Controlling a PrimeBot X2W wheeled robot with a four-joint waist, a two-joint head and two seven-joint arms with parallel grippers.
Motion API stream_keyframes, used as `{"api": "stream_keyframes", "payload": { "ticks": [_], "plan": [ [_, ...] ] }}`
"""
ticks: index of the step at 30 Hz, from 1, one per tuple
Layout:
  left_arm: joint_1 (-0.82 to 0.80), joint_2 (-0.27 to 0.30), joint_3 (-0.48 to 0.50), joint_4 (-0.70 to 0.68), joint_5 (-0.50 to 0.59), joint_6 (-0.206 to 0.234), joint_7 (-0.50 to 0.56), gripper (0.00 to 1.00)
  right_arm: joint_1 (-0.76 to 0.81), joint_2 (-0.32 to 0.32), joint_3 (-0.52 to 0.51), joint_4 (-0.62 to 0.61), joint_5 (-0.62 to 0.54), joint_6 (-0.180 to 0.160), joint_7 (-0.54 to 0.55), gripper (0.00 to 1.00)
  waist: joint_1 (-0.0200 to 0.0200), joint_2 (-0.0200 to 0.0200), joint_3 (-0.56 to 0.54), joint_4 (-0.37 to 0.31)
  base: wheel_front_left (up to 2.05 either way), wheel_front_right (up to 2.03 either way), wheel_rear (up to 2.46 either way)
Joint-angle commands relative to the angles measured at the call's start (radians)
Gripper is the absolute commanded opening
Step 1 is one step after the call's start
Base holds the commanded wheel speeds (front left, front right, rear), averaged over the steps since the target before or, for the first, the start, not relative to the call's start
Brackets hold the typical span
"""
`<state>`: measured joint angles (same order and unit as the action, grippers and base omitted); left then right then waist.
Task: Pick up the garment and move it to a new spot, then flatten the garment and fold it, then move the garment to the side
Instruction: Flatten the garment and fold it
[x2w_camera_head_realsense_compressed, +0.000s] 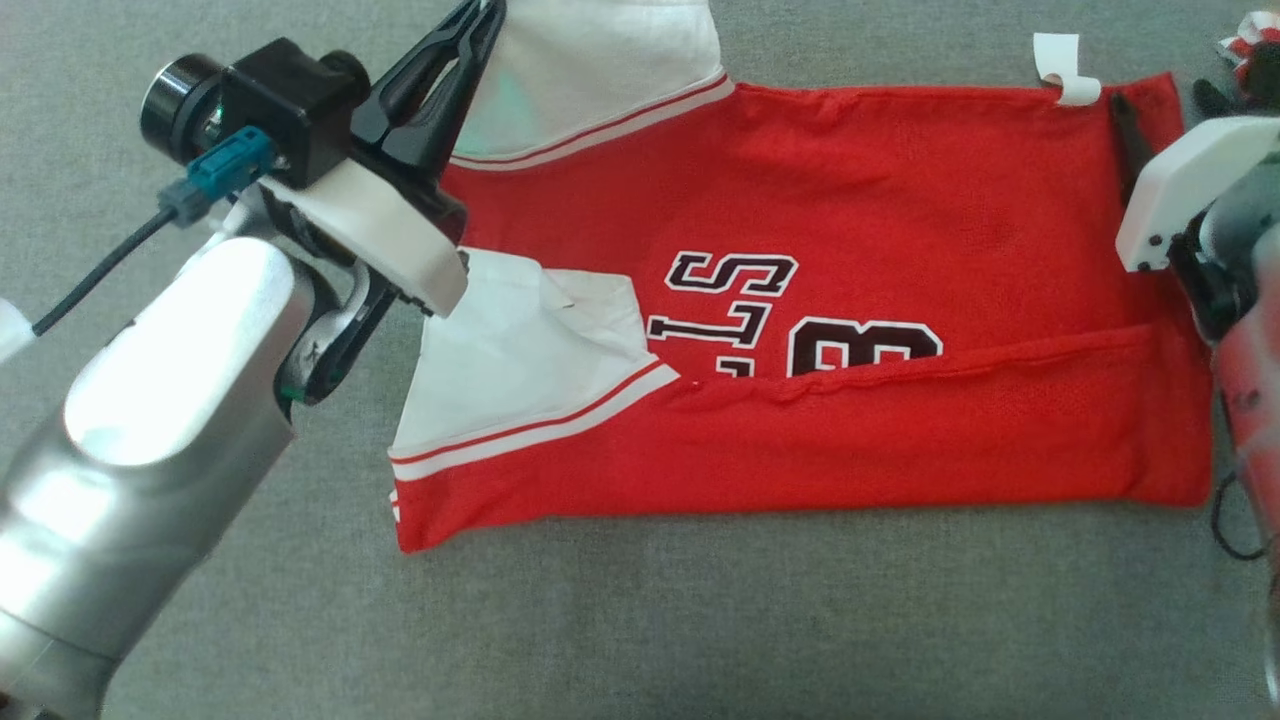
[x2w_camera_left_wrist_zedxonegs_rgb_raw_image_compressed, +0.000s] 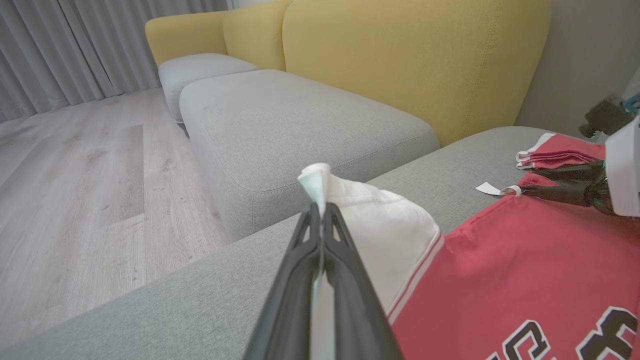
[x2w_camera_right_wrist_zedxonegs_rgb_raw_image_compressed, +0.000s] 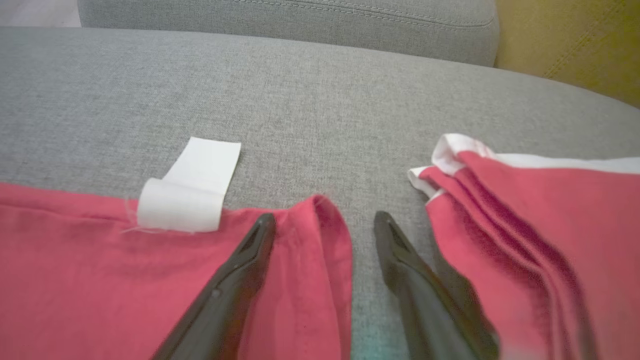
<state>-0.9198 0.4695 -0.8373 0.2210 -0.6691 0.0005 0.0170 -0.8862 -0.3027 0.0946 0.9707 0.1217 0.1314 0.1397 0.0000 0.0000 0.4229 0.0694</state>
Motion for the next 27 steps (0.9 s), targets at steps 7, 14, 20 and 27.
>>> {"api": "stream_keyframes", "payload": {
  "ticks": [7, 14, 20, 27],
  "plan": [
    [-0.051, 0.048, 0.044, -0.02, 0.008, 0.018, 0.003, 0.0, -0.068, -0.014, 0.103, 0.04, 0.052, -0.001, 0.002, 0.0, 0.0, 0.0, 0.017, 0.001, 0.0, 0.0, 0.0],
    [-0.08, 0.064, 0.069, 0.056, 0.012, 0.038, -0.012, 0.0, -0.152, -0.028, 0.158, -0.008, 0.185, -0.001, -0.087, 0.0, 0.0, 0.0, 0.009, -0.025, 0.0, 0.0, 0.0],
    [-0.143, 0.078, 0.092, 0.153, 0.024, 0.036, -0.033, 0.0, -0.208, -0.023, 0.198, -0.062, 0.305, -0.001, -0.147, 0.0, 0.0, 0.0, 0.013, -0.06, 0.0, 0.0, 0.0],
    [-0.269, 0.05, 0.103, 0.309, 0.066, 0.025, -0.108, 0.0, -0.284, -0.012, 0.227, -0.063, 0.396, -0.001, -0.23, 0.0, 0.0, 0.0, 0.03, -0.084, 0.0, 0.0, 0.0]
  ]
}}
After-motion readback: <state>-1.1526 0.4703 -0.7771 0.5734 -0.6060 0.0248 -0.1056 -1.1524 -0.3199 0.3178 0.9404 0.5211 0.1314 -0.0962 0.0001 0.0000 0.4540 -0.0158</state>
